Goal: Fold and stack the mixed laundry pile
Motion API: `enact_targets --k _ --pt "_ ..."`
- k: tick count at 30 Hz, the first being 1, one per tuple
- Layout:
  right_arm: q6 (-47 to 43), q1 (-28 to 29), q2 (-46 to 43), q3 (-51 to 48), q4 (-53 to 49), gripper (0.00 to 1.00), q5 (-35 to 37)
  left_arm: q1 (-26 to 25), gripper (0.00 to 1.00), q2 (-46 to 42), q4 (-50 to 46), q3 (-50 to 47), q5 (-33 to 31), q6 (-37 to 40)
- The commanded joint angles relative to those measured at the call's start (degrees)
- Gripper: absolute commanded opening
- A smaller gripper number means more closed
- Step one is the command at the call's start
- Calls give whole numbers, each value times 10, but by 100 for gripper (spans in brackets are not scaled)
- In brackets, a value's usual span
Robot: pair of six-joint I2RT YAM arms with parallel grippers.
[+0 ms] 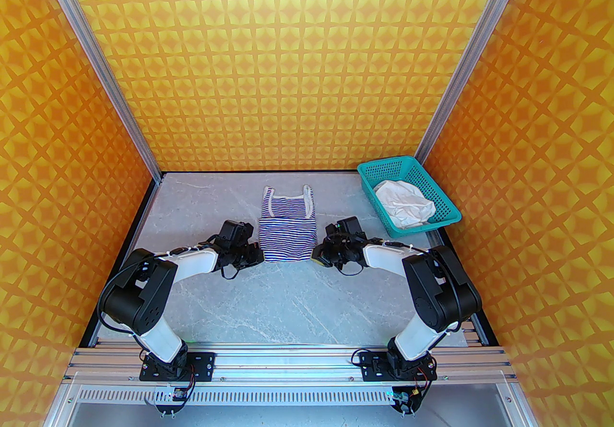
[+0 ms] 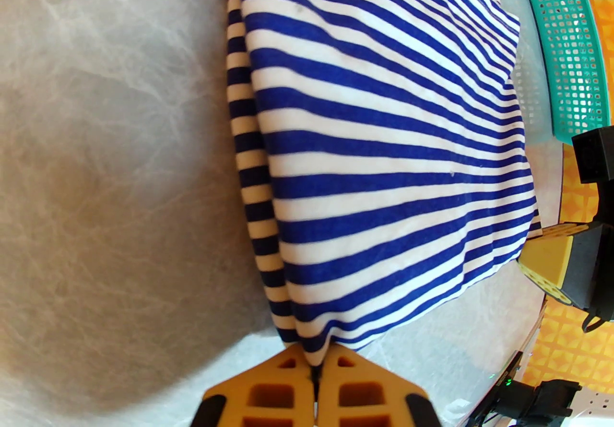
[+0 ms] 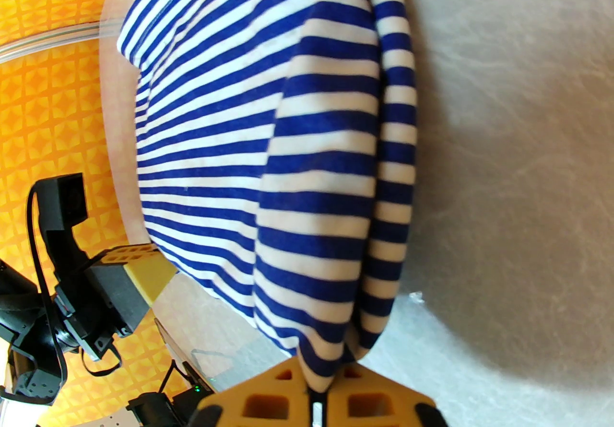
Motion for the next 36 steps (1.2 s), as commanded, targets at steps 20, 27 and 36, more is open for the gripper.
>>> enact_targets --k 20,27,36 --pt "-87 4 -193 70 -282 0 106 -28 0 -196 -163 24 -44 41" --pt "-129 -17 -70 241 -309 0 92 18 0 -115 -149 142 -28 49" --pt "-136 -45 100 430 -313 0 46 65 0 19 -107 259 -7 44"
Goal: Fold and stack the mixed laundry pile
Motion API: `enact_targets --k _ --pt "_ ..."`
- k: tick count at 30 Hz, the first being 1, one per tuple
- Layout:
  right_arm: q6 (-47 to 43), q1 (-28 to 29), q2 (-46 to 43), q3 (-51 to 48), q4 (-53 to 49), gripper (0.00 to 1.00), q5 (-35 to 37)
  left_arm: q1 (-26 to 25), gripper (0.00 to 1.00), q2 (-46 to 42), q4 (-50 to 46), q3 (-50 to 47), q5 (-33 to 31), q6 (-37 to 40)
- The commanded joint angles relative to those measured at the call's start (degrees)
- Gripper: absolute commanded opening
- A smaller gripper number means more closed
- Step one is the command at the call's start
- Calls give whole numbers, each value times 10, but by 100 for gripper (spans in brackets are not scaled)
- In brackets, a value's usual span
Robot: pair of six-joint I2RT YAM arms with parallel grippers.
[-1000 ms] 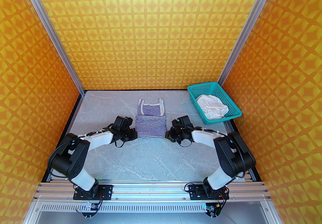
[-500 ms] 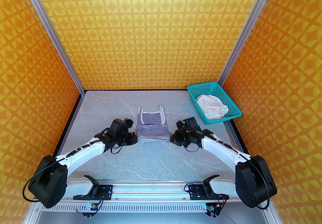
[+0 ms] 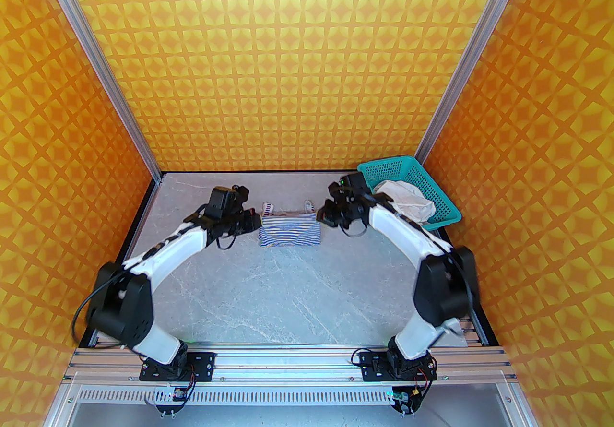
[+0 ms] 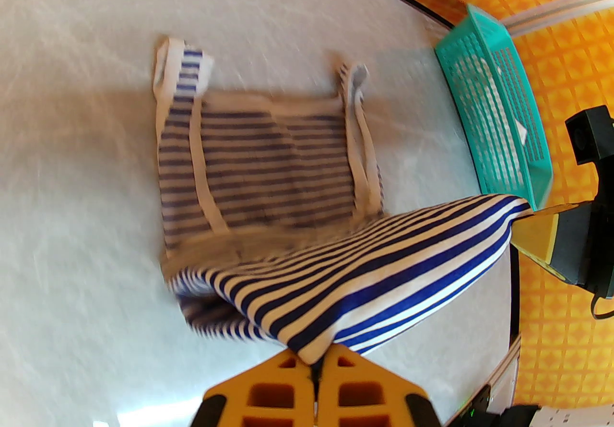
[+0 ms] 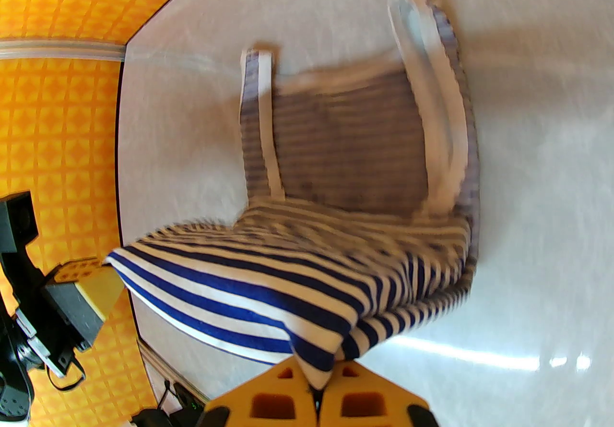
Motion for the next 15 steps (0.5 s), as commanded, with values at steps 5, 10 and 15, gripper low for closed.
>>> enact_targets --k 5,10,15 --pt "1 -25 117 104 4 0 -54 48 0 115 59 78 55 -32" --pt "23 -42 189 153 33 0 -86 62 0 193 94 129 78 -61" --pt "35 -52 284 232 50 3 -113 74 26 271 138 182 90 -84"
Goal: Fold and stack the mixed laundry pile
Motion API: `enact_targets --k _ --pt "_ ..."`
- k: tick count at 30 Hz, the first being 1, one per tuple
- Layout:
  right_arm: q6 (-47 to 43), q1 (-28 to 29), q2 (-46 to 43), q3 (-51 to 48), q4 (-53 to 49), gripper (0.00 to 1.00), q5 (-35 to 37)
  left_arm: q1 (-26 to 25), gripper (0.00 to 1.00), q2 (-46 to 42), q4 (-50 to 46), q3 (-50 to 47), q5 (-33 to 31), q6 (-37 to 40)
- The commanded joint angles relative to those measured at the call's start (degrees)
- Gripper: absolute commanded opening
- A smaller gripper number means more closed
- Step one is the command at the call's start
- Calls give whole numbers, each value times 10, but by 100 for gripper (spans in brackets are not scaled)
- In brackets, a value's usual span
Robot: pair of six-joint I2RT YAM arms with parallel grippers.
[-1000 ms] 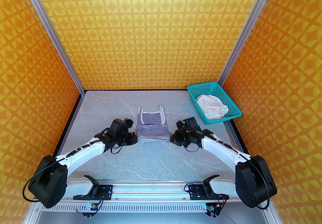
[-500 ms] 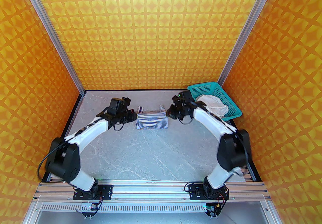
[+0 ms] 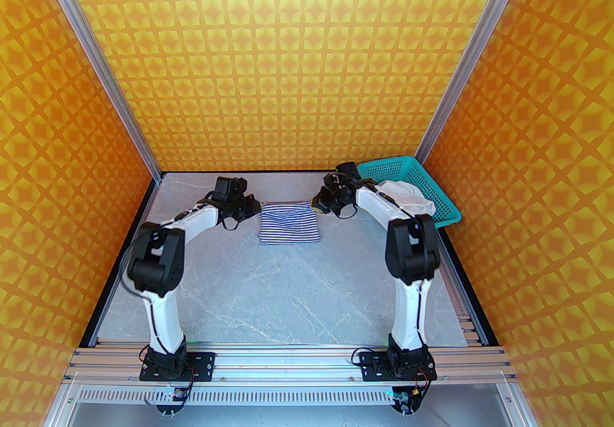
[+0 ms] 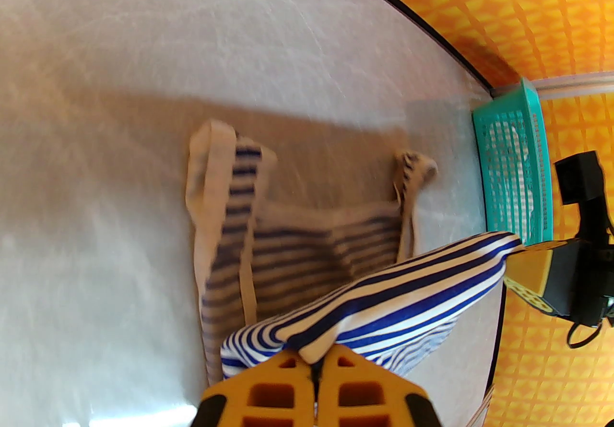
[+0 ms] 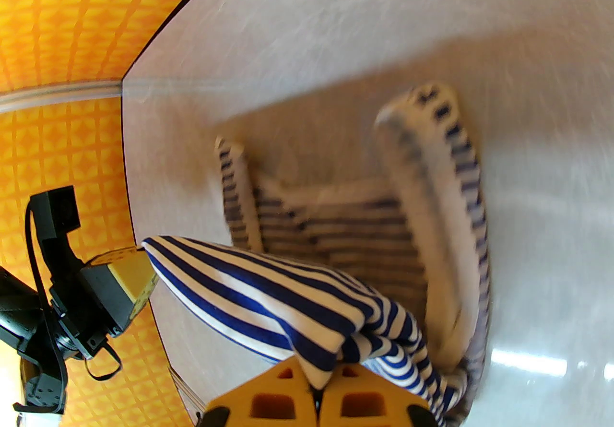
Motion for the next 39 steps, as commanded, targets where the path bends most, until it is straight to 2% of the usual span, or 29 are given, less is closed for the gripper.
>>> enact_targets --k 1,3,4,6,8,13,18,22,27,30,39 --pt "18 -11 65 58 25 7 -31 15 35 45 54 40 21 -31" --pt "30 -17 95 73 58 22 -49 21 48 71 94 57 29 -50" --pt "42 -20 105 71 92 27 -56 25 51 85 118 59 34 -58" --pt "61 -25 123 72 149 32 -69 31 53 101 147 63 35 -69" --pt "59 -27 137 88 162 36 -76 37 54 106 173 59 35 -77" --pt "1 -29 103 91 109 46 -62 39 50 61 142 47 34 -38" --pt "-38 -27 -2 -7 107 46 -12 24 36 -45 49 -24 -1 46" --pt "-34 -14 -35 -67 152 42 -9 -12 27 -67 -3 -38 2 95" --pt "-4 -7 22 -16 169 34 -7 -38 16 -16 14 -11 36 93" --pt "13 -7 63 25 180 27 -1 -42 13 16 21 2 37 90" --pt "41 -16 188 145 158 27 10 -34 11 69 60 -22 37 93"
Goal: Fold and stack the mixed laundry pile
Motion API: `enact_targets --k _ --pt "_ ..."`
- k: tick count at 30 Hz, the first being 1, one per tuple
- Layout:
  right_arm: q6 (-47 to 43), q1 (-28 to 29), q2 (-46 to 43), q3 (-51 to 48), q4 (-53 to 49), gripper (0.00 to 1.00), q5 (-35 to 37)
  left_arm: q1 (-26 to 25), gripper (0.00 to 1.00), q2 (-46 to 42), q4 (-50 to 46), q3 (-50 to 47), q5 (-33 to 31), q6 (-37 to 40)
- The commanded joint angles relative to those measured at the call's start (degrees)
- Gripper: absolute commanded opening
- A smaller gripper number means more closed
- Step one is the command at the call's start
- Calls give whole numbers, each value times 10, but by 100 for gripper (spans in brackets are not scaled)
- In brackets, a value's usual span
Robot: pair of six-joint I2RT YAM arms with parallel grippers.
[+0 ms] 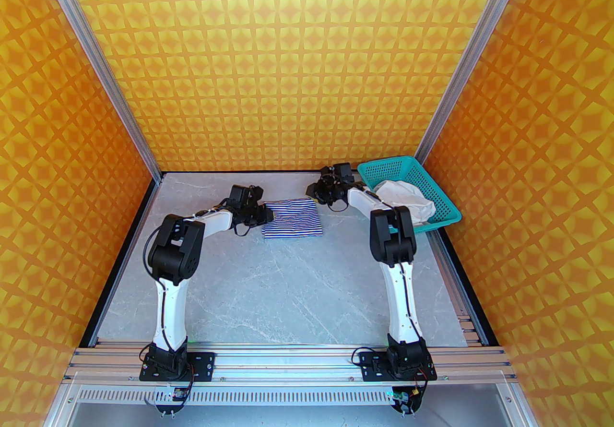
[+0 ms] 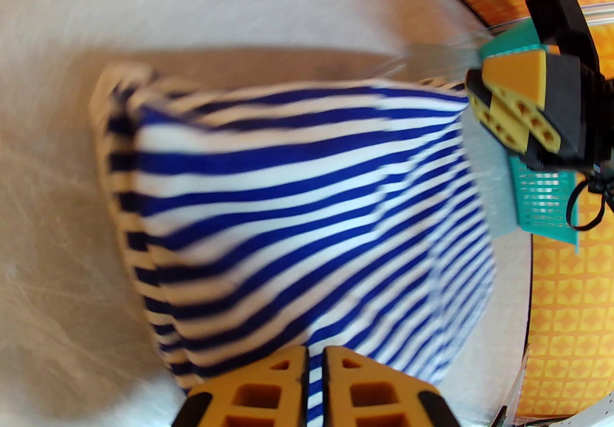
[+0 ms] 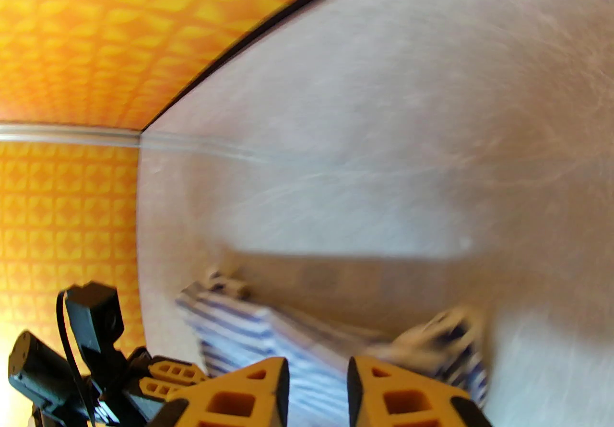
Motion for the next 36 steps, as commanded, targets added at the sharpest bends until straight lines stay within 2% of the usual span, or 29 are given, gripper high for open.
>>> enact_targets --k 1,3,6,9,11,13,17,22,25,28,31,36 --pt "24 -7 37 38 -6 27 11 7 12 7 31 -15 12 14" --pt "5 -8 43 53 -37 28 19 14 11 11 40 -21 29 17" --pt "-47 -7 7 43 -79 35 46 18 14 -16 41 -34 39 24" --pt "-103 0 -79 -28 -73 41 90 19 25 -70 26 -45 39 32" --pt "-152 13 -142 -87 -59 40 118 21 36 -107 6 -52 39 34" --pt "-222 43 -202 -147 -48 42 155 34 44 -145 -4 -73 38 18" --pt "-397 117 -274 -248 -3 49 216 77 46 -193 7 -135 38 -13" --pt "-660 218 -283 -286 0 52 226 118 45 -214 14 -187 43 -30" --pt "-783 256 -276 -306 8 53 220 125 48 -214 25 -205 48 -45" --pt "-825 265 -257 -297 5 54 214 127 51 -208 31 -213 52 -54" --pt "-867 272 -231 -273 -22 56 228 127 56 -200 41 -219 52 -72" --pt "-913 277 -188 -246 -34 58 261 127 59 -185 76 -227 51 -117"
